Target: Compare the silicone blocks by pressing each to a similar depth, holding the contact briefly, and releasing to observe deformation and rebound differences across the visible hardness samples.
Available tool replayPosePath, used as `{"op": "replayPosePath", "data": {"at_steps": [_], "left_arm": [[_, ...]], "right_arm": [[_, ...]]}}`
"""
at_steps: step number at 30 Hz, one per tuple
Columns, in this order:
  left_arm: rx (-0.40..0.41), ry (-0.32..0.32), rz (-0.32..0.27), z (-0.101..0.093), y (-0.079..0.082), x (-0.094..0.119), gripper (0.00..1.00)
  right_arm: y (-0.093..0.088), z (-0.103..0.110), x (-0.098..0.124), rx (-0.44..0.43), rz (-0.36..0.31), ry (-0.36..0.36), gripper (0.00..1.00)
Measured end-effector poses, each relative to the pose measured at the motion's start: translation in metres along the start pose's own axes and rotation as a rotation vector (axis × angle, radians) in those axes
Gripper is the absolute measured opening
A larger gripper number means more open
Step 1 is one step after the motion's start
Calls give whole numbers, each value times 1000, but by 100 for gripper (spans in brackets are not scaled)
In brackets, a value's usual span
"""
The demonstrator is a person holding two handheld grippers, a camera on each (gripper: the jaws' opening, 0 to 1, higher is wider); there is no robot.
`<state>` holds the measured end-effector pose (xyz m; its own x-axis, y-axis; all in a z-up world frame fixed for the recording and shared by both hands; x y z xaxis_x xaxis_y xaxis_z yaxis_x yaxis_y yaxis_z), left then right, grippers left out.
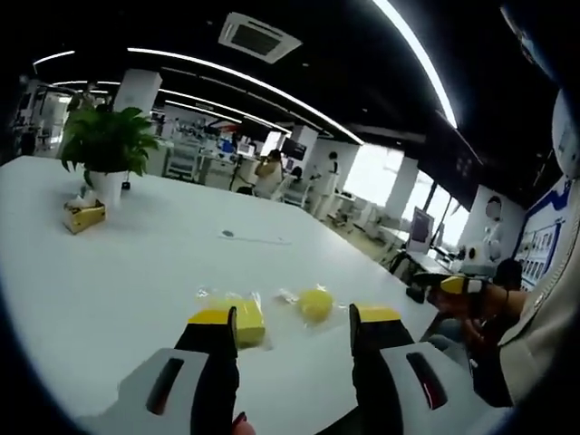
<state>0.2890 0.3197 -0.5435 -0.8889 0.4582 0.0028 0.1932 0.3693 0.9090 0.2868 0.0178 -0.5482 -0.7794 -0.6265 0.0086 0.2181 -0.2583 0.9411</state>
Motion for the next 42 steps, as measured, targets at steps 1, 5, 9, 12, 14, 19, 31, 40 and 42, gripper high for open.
{"op": "replayPosePath", "data": {"at_steps": [1,5,9,12,14,19,31,40,42], "left_arm": [[14,9,-2,3,-1,-2,51],[62,35,-7,17,-1,-10,53],[81,39,-20,26,4,-18,55],[108,29,-21,35,7,-27,56],[166,20,-37,38,9,-34,57],[187,-16,19,45,0,-53,57],[265,-16,87,84,-27,-94,57],[249,-6,174,113,-57,-123,57],[250,1,187,118,-62,-128,57]], "right_arm": [[0,0,-1,-2,2,-1,70],[0,-3,-6,-2,11,-1,71],[2,-7,-10,-4,13,-9,71],[0,-11,-12,-6,20,-18,70],[-1,-13,-14,-8,27,-27,70],[-2,-17,-16,-16,36,-40,70],[-10,-27,-30,-32,61,-57,71],[-20,-32,-41,-37,115,-53,70],[-20,-34,-43,-35,121,-60,70]]}}
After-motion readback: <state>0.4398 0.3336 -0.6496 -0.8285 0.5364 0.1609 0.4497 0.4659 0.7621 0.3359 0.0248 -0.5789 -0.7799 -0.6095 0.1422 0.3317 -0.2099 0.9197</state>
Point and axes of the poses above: the point that each gripper's makers call its tool centre point, and the gripper's own axes: x roughly backward along the fingers, z roughly to its left, y roughly out of its top, the point moved 2 cm from there along x, roughly backward along the fingers, and after that the axes turned 14 degrees about -z, right-handed, at the moved point
